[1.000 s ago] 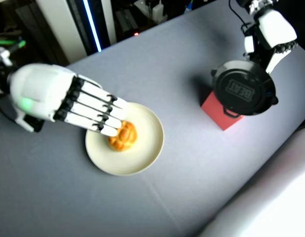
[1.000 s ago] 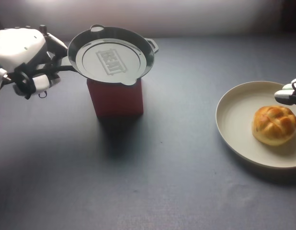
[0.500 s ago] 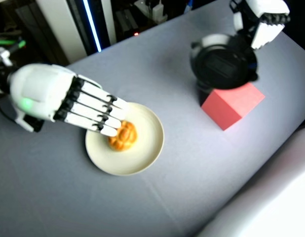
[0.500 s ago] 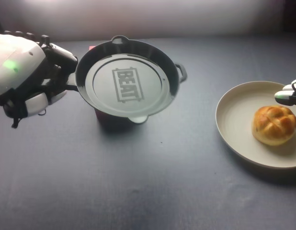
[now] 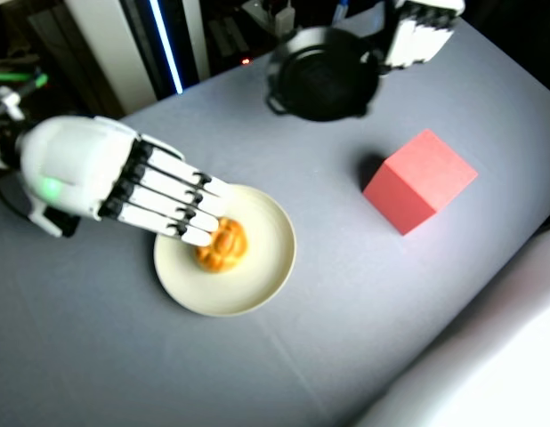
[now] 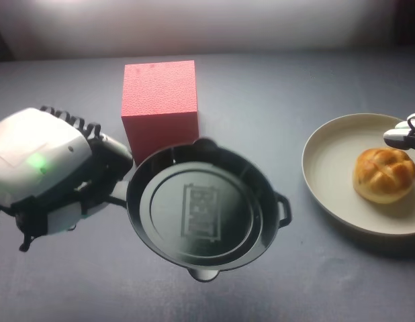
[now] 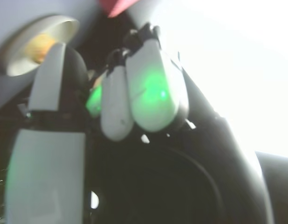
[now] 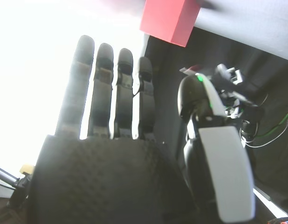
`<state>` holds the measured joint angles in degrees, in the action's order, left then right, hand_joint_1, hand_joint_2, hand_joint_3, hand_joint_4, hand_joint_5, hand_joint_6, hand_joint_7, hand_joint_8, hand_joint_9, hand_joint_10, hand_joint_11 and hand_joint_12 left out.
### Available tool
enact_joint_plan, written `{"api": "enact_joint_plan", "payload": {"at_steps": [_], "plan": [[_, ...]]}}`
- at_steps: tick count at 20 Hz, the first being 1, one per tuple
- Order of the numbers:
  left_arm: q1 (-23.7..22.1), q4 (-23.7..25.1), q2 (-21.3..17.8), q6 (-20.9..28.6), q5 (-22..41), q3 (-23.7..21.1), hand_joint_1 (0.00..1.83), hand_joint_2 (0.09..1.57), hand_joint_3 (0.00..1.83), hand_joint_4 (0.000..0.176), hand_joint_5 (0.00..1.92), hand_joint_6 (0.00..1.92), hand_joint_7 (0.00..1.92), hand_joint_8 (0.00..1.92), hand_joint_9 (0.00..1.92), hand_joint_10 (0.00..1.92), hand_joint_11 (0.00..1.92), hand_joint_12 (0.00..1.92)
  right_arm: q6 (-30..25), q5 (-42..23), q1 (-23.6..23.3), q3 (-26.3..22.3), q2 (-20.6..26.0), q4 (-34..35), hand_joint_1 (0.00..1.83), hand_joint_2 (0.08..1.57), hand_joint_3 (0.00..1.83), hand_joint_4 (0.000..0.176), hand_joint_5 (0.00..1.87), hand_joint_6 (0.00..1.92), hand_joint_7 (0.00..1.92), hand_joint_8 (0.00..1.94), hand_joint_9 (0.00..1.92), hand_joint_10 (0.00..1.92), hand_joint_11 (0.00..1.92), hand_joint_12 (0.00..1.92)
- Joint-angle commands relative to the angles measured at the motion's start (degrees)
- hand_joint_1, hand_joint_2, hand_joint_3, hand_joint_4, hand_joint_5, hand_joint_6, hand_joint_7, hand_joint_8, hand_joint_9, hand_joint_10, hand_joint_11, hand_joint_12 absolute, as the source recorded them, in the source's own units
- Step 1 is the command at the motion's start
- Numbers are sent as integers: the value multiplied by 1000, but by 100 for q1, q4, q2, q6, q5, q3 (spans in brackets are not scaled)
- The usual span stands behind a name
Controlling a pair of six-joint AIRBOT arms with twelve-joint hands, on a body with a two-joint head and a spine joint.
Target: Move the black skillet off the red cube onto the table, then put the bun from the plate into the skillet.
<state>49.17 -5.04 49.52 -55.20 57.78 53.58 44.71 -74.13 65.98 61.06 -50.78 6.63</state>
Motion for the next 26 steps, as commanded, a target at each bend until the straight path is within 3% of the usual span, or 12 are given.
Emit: {"api": "enact_joint_plan", "payload": {"at_steps": [1, 5, 9, 13, 15, 17, 18, 19, 21, 24, 25, 26], "plan": [[-24, 6, 21, 7, 499, 27, 1498, 1204, 0, 0, 1179, 1921, 1470, 1921, 1633, 1921, 1662, 1921, -55, -666, -39, 20, 12, 99, 571, 1365, 2, 0, 496, 0, 506, 0, 464, 0, 453, 19], [57, -23, 149, -66, 80, 65, 1428, 1206, 0, 0, 1190, 1921, 1432, 1921, 1567, 1921, 1617, 1921, -58, -652, -39, 17, 11, 99, 588, 1358, 0, 0, 510, 5, 520, 5, 479, 6, 473, 25], [76, -190, 260, -397, -209, 56, 1176, 1060, 0, 0, 920, 1921, 1025, 1921, 1233, 1921, 1322, 1921, -59, -644, -38, 17, 11, 102, 612, 1368, 2, 0, 491, 0, 501, 0, 455, 0, 447, 12], [112, -293, 281, -501, -288, 51, 1080, 1015, 0, 0, 741, 1426, 737, 1830, 855, 1921, 939, 1921, -60, -643, -38, 17, 11, 104, 605, 1362, 0, 0, 493, 1, 507, 2, 462, 3, 459, 17], [137, -316, 271, -505, -256, 40, 1082, 1101, 13, 0, 960, 1056, 677, 1818, 768, 1921, 816, 1921, -60, -643, -38, 17, 11, 104, 621, 1365, 0, 0, 495, 2, 504, 1, 462, 2, 460, 17], [167, -321, 242, -520, -224, 5, 1013, 1131, 1, 118, 923, 1078, 585, 1624, 668, 1739, 679, 1863, -60, -643, -38, 17, 11, 105, 619, 1361, 0, 0, 497, 1, 498, 0, 456, 0, 455, 14], [176, -322, 228, -521, -207, -7, 1013, 1131, 1, 118, 923, 1078, 585, 1624, 668, 1739, 679, 1863, -60, -643, -38, 18, 11, 105, 619, 1361, 0, 0, 497, 1, 498, 0, 456, 0, 455, 14], [192, -329, 206, -521, -166, -25, 906, 1036, 0, 0, 751, 836, 606, 1305, 651, 1506, 620, 1671, -60, -643, -38, 19, 11, 105, 643, 1353, 0, 0, 507, 4, 499, 1, 458, 1, 463, 17], [241, -344, 128, -522, -16, -88, 793, 1020, 0, 0, 573, 573, 568, 842, 608, 992, 526, 1269, -60, -643, -38, 23, 11, 106, 646, 1342, 0, 0, 490, 0, 473, 0, 434, 0, 441, 8], [311, -393, -12, -584, 247, -198, 710, 1008, 0, 0, 446, 143, 494, 253, 457, 418, 89, 1225, -60, -643, -39, 47, 11, 107, 806, 1285, 0, 0, 484, 3, 451, 3, 409, 1, 399, 5], [345, -399, -78, -585, 402, -248, 700, 1005, 0, 27, 362, 42, 432, 89, 371, 205, 17, 996, -60, -643, -50, 63, 10, 107, 876, 1238, 0, 0, 492, 2, 457, 2, 412, 1, 402, 8], [373, -399, -133, -585, 554, -296, 679, 996, 1, 21, 294, 2, 346, 7, 320, 42, 0, 794, -60, -629, -76, 87, 5, 107, 979, 1170, 0, 0, 499, 3, 466, 3, 414, 3, 439, 27]]}}
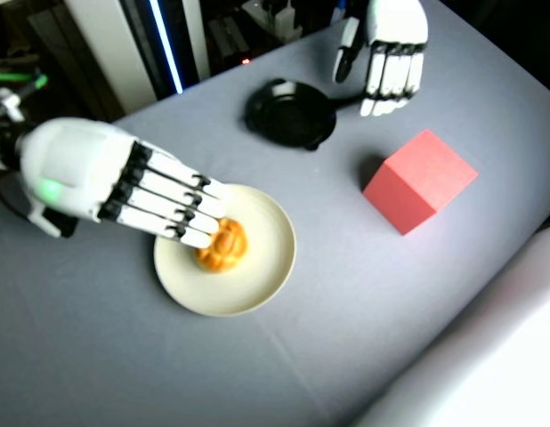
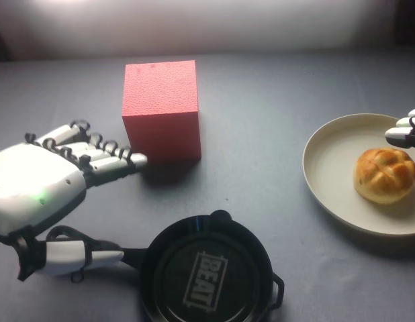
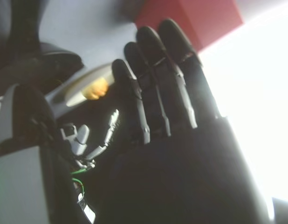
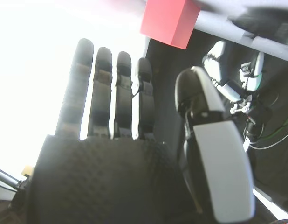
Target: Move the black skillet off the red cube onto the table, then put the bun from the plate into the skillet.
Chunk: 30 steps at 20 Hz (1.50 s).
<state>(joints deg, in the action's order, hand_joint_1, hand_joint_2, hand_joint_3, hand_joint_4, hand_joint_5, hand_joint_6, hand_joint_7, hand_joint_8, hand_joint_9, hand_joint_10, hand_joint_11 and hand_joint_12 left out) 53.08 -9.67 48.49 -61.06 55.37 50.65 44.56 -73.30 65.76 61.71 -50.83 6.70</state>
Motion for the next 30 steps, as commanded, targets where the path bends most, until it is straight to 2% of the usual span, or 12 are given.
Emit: {"api": "enact_joint_plan", "payload": {"at_steps": [1, 7, 11, 15, 16, 18, 19, 20, 21, 23, 27, 30], "plan": [[10, 62, -84, -1, 966, -46, 679, 996, 1, 21, 294, 2, 346, 7, 320, 42, 0, 794, -45, -656, -98, 53, 5, 101, 979, 1170, 0, 0, 499, 3, 466, 3, 414, 3, 439, 27], [225, 100, -418, -21, 1921, -340, 739, 942, 0, 82, 286, 0, 327, 0, 329, 0, 0, 962, -45, 464, -741, 531, -263, -7, 1191, 1004, 0, 0, 491, 0, 424, 0, 380, 0, 475, 75], [287, 197, -509, -25, 2199, -436, 698, 943, 0, 84, 272, 3, 316, 1, 312, 3, 0, 998, -45, 1400, -1166, 956, -565, -157, 1257, 986, 0, 18, 528, 11, 470, 13, 439, 19, 477, 84], [299, 207, -506, -25, 2219, -454, 716, 942, 0, 51, 322, 8, 352, 5, 353, 11, 0, 1035, 126, 2277, -1638, 1277, -797, -471, 1194, 981, 0, 98, 516, 1, 503, 13, 508, 5, 465, 194], [300, 208, -506, -25, 2219, -456, 716, 942, 0, 51, 322, 8, 352, 5, 353, 11, 0, 1035, 128, 2395, -1710, 1326, -831, -549, 1194, 981, 0, 98, 516, 1, 503, 13, 508, 5, 465, 194], [300, 216, -508, -25, 2227, -459, 714, 951, 2, 44, 346, 10, 358, 4, 360, 10, 0, 1084, 145, 2673, -1847, 1406, -885, -717, 1230, 993, 0, 11, 652, 1, 701, 4, 725, 20, 384, 852], [300, 217, -508, -25, 2239, -459, 718, 955, 4, 37, 357, 13, 362, 5, 360, 9, 0, 1092, 146, 2716, -1862, 1426, -901, -727, 1240, 998, 0, 0, 747, 6, 799, 9, 820, 35, 381, 976], [300, 217, -505, -25, 2248, -461, 702, 962, 5, 30, 373, 14, 368, 5, 361, 8, 0, 1064, 146, 2728, -1865, 1438, -915, -727, 1230, 1070, 9, 15, 920, 794, 1036, 639, 972, 54, 371, 1219], [300, 217, -500, -25, 2254, -466, 695, 979, 8, 14, 375, 10, 370, 3, 370, 9, 0, 1070, 146, 2727, -1869, 1441, -926, -727, 1367, 1090, 2, 0, 892, 1059, 1084, 737, 995, 1062, 713, 1306], [310, 215, -493, -24, 2256, -471, 691, 975, 5, 14, 381, 11, 374, 4, 372, 10, 0, 1071, 146, 2655, -1889, 1422, -930, -726, 1364, 1105, 2, 0, 894, 1069, 1033, 855, 952, 1155, 707, 1358], [368, 142, -498, -24, 2321, -472, 690, 985, 4, 71, 347, 3, 351, 4, 328, 0, 0, 1043, 81, 1990, -1906, 1184, -827, -751, 1356, 1135, 0, 0, 1001, 978, 903, 1130, 790, 1294, 493, 1495], [435, 22, -517, -44, 2424, -474, 623, 1052, 15, 51, 322, 0, 373, 6, 341, 6, 0, 999, -247, 1138, -1906, 907, -665, -1098, 1361, 1141, 0, 0, 967, 982, 909, 1139, 770, 1300, 524, 1338]]}}
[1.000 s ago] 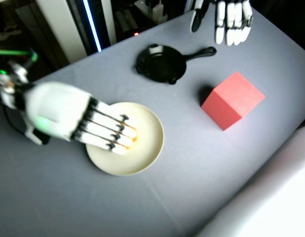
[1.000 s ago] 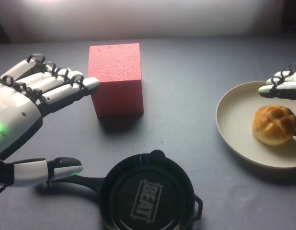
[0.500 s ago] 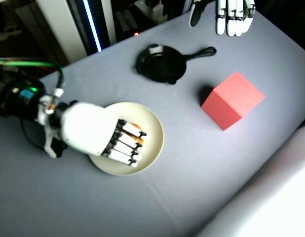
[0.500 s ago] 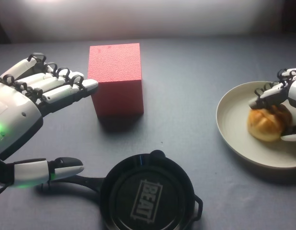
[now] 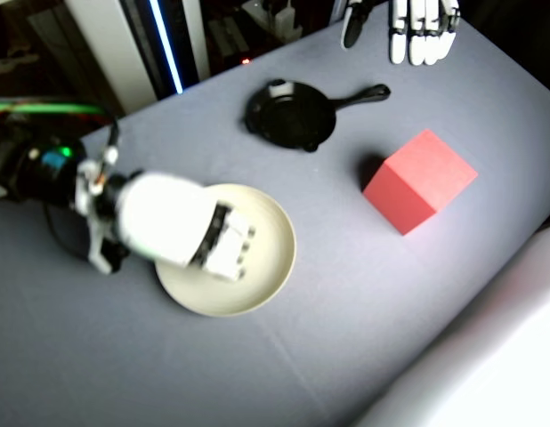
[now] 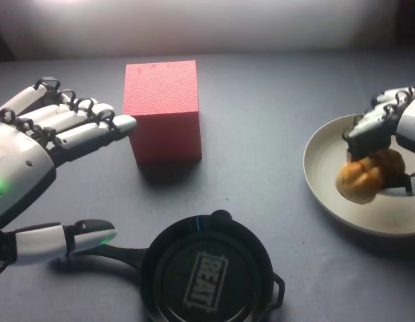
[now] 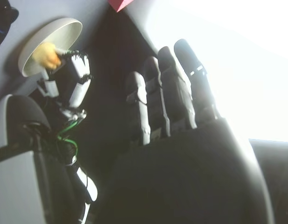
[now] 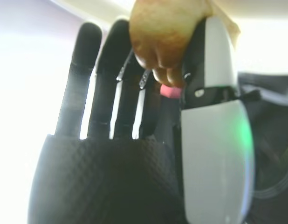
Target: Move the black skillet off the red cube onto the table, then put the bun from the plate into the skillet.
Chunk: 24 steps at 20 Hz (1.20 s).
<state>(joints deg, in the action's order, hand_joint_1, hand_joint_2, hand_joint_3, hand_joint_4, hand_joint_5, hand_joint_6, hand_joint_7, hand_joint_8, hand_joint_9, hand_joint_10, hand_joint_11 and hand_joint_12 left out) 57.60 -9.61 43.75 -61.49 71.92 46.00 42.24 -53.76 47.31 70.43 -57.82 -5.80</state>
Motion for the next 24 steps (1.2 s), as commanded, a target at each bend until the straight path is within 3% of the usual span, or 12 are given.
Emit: {"api": "enact_joint_plan", "payload": {"at_steps": [1, 2, 6, 8, 10, 12, 14, 18, 19, 20, 22, 24], "plan": [[9, -74, -55, -51, 830, -8, 622, 1065, 12, 42, 339, 5, 396, 10, 371, 17, 0, 1013, -64, -1055, -62, -60, 67, 25, 1356, 1140, 0, 0, 950, 948, 912, 1157, 816, 1292, 605, 1231], [63, -196, -80, -109, 930, -8, 601, 1081, 15, 21, 348, 7, 402, 10, 381, 20, 0, 1012, -122, -1358, -108, -190, 88, -178, 1235, 1160, 0, 0, 906, 980, 899, 1247, 853, 1002, 737, 1142], [186, -496, -141, -184, 1100, -9, 609, 1114, 8, 0, 407, 15, 428, 9, 403, 20, 0, 1109, -345, -1803, -358, -399, -98, -826, 1231, 1180, 4, 0, 851, 981, 875, 1413, 788, 1505, 795, 1657], [257, -639, -155, -219, 1159, -9, 618, 1127, 9, 0, 412, 12, 419, 3, 378, 8, 0, 1112, -615, -1805, -546, -361, -335, -1207, 1237, 1131, 0, 0, 917, 951, 999, 1146, 945, 1112, 912, 1352], [290, -782, -159, -265, 1228, 4, 591, 1126, 5, 20, 401, 4, 375, 0, 356, 2, 0, 1136, -778, -1645, -739, -335, -630, -1557, 1250, 1137, 0, 0, 974, 804, 922, 1322, 864, 1341, 843, 1546], [300, -898, -160, -275, 1252, 42, 669, 1171, 8, 0, 417, 6, 395, 5, 371, 8, 0, 1391, -866, -1445, -917, -309, -916, -1848, 1239, 1170, 4, 0, 895, 915, 873, 1414, 841, 1455, 827, 1628], [313, -966, -166, -275, 1306, 59, 717, 1185, 7, 0, 425, 6, 402, 6, 369, 7, 0, 1409, -876, -1122, -1123, -302, -1185, -2158, 1166, 1231, 1, 0, 722, 1267, 821, 1376, 800, 1237, 682, 1460], [316, -973, -158, -275, 1314, 64, 653, 1162, 0, 0, 450, 6, 431, 7, 378, 10, 0, 1345, -886, -464, -1260, -207, -1575, -2370, 1171, 1200, 1, 16, 833, 1156, 799, 1332, 683, 1032, 510, 1348], [315, -973, -150, -275, 1294, 70, 662, 1159, 0, 0, 454, 4, 442, 8, 383, 11, 0, 1308, -886, -335, -1263, -174, -1656, -2382, 1136, 1108, 0, 0, 670, 498, 636, 552, 599, 673, 364, 1154], [315, -973, -145, -275, 1280, 78, 672, 1159, 0, 0, 456, 3, 445, 6, 380, 9, 0, 1224, -886, -246, -1263, -152, -1737, -2396, 1074, 1085, 0, 2, 578, 191, 510, 175, 505, 292, 190, 924], [316, -979, -147, -275, 1297, 78, 708, 1162, 0, 0, 463, 3, 442, 2, 371, 4, 0, 1148, -886, -241, -1263, -167, -1745, -2395, 941, 1083, 0, 52, 473, 14, 403, 9, 454, 63, 58, 933], [323, -994, -146, -275, 1319, 76, 686, 1166, 2, 0, 468, 4, 442, 1, 369, 3, 0, 1141, -886, -233, -1263, -176, -1744, -2368, 906, 1054, 0, 65, 438, 1, 439, 13, 476, 40, 13, 983]]}}
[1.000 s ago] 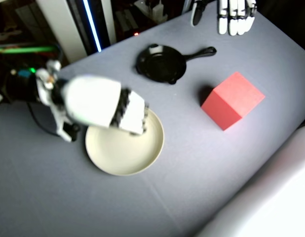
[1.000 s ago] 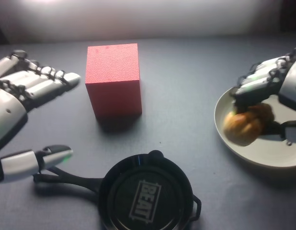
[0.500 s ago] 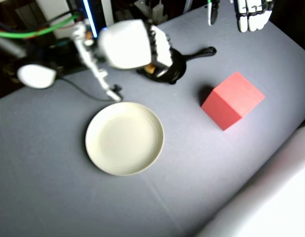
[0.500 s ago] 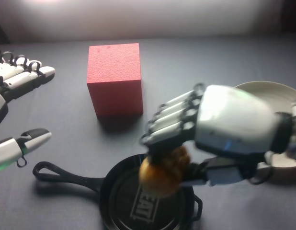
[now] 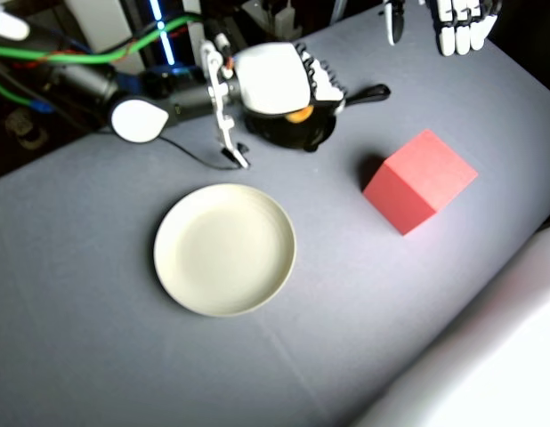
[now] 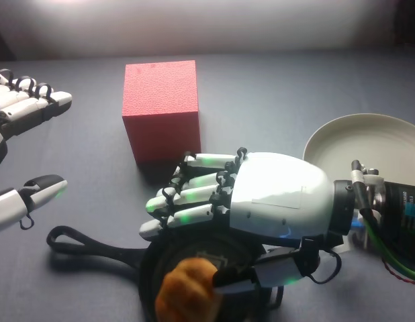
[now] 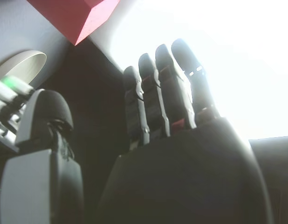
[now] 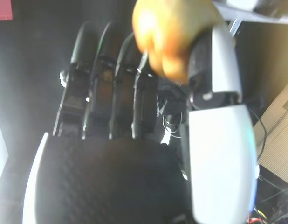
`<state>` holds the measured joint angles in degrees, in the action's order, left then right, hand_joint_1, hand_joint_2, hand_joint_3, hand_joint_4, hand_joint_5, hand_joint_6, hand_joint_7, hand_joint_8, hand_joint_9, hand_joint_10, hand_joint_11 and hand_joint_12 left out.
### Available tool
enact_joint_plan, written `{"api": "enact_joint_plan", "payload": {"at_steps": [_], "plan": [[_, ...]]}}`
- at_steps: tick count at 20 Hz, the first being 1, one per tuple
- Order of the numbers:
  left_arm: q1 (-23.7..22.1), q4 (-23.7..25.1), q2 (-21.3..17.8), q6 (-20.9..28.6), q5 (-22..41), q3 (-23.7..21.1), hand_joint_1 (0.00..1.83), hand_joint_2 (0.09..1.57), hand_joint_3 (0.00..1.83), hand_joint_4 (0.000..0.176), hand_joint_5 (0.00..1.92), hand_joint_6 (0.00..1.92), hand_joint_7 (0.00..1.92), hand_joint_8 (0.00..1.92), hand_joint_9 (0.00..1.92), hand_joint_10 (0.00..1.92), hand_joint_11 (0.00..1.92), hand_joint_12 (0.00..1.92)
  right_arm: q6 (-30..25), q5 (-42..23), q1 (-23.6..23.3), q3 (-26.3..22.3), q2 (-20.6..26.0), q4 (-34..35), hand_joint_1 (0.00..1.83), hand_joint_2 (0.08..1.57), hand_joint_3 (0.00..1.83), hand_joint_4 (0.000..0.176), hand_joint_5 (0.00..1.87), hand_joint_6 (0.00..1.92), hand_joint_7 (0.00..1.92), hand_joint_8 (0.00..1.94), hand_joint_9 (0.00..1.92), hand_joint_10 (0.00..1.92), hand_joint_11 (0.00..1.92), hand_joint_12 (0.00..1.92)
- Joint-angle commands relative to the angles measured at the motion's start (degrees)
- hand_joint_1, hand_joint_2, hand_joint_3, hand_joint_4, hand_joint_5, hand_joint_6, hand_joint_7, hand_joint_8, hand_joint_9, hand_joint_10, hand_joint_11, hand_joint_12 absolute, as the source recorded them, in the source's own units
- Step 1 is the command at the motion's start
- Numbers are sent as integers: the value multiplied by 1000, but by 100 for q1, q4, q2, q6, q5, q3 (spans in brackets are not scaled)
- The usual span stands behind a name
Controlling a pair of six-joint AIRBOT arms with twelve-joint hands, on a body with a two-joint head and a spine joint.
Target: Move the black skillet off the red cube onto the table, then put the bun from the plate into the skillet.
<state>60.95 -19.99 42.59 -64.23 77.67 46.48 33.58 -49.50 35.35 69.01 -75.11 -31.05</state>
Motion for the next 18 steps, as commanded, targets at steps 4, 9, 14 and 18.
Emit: {"api": "enact_joint_plan", "payload": {"at_steps": [4, 9, 14, 18], "plan": [[-3, 34, -28, 0, 753, 16, 678, 1161, 0, 0, 464, 1, 447, 2, 396, 13, 0, 1296, -36, -612, -65, -46, -11, 227, 886, 1061, 1, 57, 420, 0, 424, 2, 494, 36, 0, 1174], [50, 1, -46, 25, 899, -16, 688, 1190, 5, 0, 435, 2, 444, 1, 412, 19, 0, 1411, -161, -1489, 380, -158, 667, 891, 747, 996, 0, 38, 214, 0, 210, 2, 279, 7, 0, 1134], [204, 46, -48, 110, 1388, -116, 533, 1217, 10, 0, 205, 0, 368, 0, 360, 0, 0, 1219, 26, -3217, 1162, -355, 1500, 2403, 584, 1022, 8, 34, 114, 9, 153, 8, 137, 4, 0, 426], [314, 211, -80, 366, 1935, -141, 232, 1252, 10, 0, 151, 0, 474, 15, 511, 211, 0, 1513, 572, -4477, 1682, -629, 1929, 3332, 451, 1094, 0, 19, 315, 7, 426, 5, 503, 24, 139, 900]]}}
